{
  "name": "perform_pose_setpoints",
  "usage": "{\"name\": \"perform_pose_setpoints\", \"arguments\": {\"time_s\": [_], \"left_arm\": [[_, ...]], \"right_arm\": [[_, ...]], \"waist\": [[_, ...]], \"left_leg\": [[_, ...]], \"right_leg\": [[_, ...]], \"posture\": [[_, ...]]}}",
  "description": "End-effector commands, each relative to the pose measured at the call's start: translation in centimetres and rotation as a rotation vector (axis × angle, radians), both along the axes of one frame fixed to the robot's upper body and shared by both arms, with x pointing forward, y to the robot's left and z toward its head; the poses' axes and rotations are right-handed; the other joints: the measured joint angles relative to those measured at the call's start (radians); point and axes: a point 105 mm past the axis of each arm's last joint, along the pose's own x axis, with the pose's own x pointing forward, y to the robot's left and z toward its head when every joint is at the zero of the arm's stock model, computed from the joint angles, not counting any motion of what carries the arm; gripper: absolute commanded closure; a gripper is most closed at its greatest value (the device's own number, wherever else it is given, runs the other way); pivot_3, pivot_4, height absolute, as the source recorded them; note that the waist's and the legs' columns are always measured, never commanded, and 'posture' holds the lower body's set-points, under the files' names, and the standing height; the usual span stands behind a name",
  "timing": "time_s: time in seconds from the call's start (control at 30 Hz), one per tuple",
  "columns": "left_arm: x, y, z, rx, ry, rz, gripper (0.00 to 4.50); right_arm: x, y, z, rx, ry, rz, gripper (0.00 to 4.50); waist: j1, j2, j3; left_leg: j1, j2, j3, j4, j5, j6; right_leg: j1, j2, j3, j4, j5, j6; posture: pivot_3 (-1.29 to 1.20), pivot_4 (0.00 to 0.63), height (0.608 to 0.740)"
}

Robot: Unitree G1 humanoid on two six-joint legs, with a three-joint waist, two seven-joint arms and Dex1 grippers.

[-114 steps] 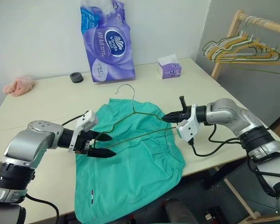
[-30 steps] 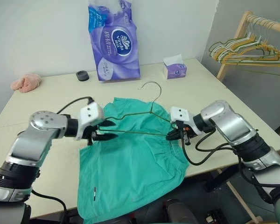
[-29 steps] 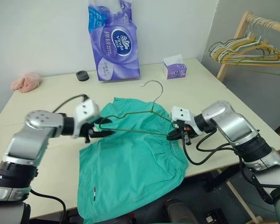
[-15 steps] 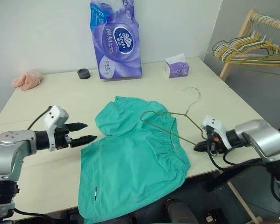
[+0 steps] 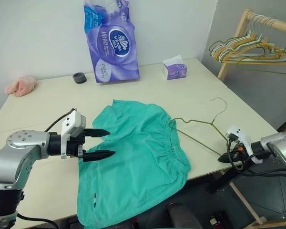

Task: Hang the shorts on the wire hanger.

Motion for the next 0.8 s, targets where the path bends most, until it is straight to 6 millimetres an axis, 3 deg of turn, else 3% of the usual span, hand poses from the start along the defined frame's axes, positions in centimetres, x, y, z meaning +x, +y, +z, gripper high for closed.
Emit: {"name": "perform_pose_setpoints", "arguments": {"time_s": [0.03, 0.27, 0.8], "left_arm": [[1.1, 1.6, 1.3, 0.028, -0.053, 0.062, 0.04], [1.7, 3.0, 1.9, 0.051, -0.067, 0.086, 0.04], [2.0, 2.7, 1.2, 0.061, -0.069, 0.071, 0.04]], "right_arm": [[0.5, -0.5, 1.2, 0.01, -0.03, -0.014, 4.5], [-0.2, -0.3, 1.3, 0.03, -0.005, -0.004, 4.5], [-1.2, -0.3, 1.3, 0.088, 0.066, -0.082, 4.5]], "waist": [[0.0, 0.0, 0.0], [0.0, 0.0, 0.0], [0.001, 0.0, 0.0]], "left_leg": [[0.0, 0.0, 0.0, 0.0, 0.0, 0.0], [0.0, 0.0, 0.0, 0.0, 0.0, 0.0], [0.0, 0.0, 0.0, 0.0, 0.0, 0.0]], "right_leg": [[0.0, 0.0, 0.0, 0.0, 0.0, 0.0], [0.0, 0.0, 0.0, 0.0, 0.0, 0.0], [0.0, 0.0, 0.0, 0.0, 0.0, 0.0]], "posture": [[-0.29, 0.032, 0.74], [-0.29, 0.028, 0.74], [-0.3, 0.034, 0.74]]}}
